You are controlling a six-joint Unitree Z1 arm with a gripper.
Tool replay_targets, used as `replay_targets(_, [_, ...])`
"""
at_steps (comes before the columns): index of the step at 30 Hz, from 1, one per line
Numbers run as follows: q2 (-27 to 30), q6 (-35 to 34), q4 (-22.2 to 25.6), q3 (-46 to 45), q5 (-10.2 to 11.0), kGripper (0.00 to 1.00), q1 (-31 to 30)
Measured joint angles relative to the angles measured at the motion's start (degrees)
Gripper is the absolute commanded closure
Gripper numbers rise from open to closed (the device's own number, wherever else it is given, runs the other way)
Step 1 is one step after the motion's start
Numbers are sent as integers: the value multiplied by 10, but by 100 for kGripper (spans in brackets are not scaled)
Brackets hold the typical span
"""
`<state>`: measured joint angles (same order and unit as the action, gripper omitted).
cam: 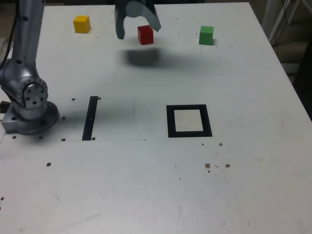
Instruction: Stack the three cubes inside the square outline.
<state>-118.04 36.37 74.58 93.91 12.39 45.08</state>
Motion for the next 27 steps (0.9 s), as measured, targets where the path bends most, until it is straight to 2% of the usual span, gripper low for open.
replay_targets(12, [-59, 9, 33, 86, 1, 2, 30])
replay_targets(27, [-108, 10, 41, 143, -5, 5, 50])
